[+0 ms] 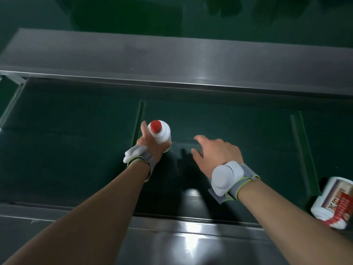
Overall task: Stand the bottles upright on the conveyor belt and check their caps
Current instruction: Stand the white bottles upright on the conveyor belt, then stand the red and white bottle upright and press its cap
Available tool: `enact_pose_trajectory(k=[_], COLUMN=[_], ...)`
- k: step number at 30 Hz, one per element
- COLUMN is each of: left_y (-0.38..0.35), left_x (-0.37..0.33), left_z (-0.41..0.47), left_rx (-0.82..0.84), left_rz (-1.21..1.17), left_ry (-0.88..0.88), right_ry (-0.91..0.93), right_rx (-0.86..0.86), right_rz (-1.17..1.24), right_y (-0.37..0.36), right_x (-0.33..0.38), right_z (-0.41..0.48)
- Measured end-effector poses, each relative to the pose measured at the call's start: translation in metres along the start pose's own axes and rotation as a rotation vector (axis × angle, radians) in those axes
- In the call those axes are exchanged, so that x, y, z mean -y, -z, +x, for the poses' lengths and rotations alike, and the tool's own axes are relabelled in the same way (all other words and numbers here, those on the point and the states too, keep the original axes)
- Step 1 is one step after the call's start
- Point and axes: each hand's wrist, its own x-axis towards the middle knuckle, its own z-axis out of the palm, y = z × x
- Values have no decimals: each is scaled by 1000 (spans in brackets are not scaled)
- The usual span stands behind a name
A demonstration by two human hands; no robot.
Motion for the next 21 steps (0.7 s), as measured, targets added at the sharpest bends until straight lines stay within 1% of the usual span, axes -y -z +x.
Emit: enact_pose_trajectory(k=[2,3,4,6,7,8,9,11,14,16,18,21], left_y=[-10,-16,-21,-36,-44,-53,-62,-78,-92,-101,-111,-134], left_x=[-6,-6,-7,-8,-11,-17,-21,-38,-59,-70,-81,-96], left_z=[-10,-14,-18,-30,-39,-50,-60,-83,-108,-120,-133,-159], left_rx=[-100,-113,-76,77,155,195,201,219,327,374,387,413], left_rz=[-63,-46,-14,38,65,100,124,100,135,194,254,310], left_ry=[144,193,221,214,166,87,-9,-186,-392,-505,-602,-689], right_ry=[-15,-22,-33,-62,-79,-94,-107,-137,-185,-225,-260,-304], right_rx=[-4,-6,-6,-2,-1,0,-2,-10,-43,-64,-79,-69], right_rz=[5,1,-4,-2,3,7,6,3,9,28,48,83], right_y=[1,2,2,4,4,3,2,-1,-8,-12,-17,-23], right_x=[-8,-12,-16,-25,-30,-36,-42,-56,-79,-96,-115,-147], right_z=[-10,-15,-20,-29,-35,-41,-46,-60,-78,-91,-105,-125])
